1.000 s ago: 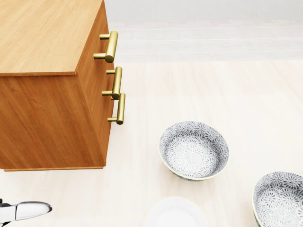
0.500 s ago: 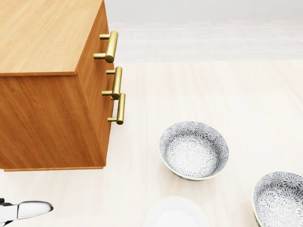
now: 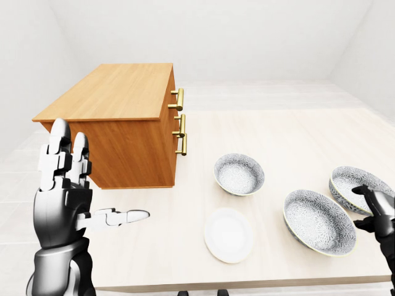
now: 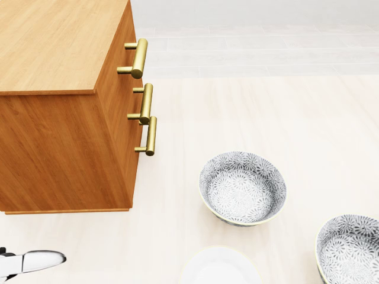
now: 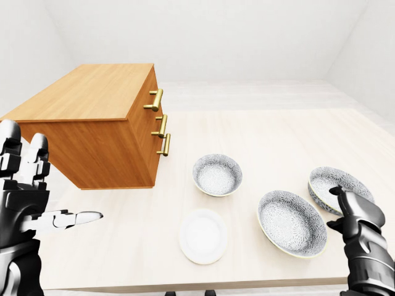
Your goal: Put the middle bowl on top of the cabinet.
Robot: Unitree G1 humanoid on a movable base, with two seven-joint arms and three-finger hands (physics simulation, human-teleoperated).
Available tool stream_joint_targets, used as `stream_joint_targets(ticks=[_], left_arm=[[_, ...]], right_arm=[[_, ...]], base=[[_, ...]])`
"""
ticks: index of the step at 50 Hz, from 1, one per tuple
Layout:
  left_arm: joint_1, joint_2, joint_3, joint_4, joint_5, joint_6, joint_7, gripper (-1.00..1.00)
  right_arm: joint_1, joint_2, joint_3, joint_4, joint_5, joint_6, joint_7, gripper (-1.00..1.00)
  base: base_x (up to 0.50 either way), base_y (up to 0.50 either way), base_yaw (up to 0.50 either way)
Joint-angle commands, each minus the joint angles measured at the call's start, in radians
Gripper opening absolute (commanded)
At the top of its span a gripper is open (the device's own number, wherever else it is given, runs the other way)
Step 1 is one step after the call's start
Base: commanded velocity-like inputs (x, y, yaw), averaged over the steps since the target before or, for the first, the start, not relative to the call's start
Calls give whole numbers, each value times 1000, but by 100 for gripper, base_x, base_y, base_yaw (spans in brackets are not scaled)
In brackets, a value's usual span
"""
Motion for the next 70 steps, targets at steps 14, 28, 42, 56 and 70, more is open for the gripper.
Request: stream_joint_targets(ticks=[14, 28, 42, 56, 70], left_arm=[[-9, 6, 9, -4, -1, 0, 2, 100], [-12, 9, 18, -8, -4, 0, 3, 100], [-13, 10, 23, 5, -8, 0, 3, 100], [-12, 10, 33, 8, -15, 0, 0, 100], [-13, 11, 34, 10, -15, 0, 3, 100]], right_arm=[[-12, -5, 25, 22, 18, -3, -9, 15], [-2, -7, 16, -5, 20, 5, 7, -100], [12, -8, -3, -57, 23, 22, 30, -100], [63, -1, -56, -201, 12, 67, 86, -100], [99, 5, -143, -381, -12, 109, 165, -100]], base=[[0, 0, 0], [0, 0, 0], [0, 0, 0], [0, 0, 0], [0, 0, 0]])
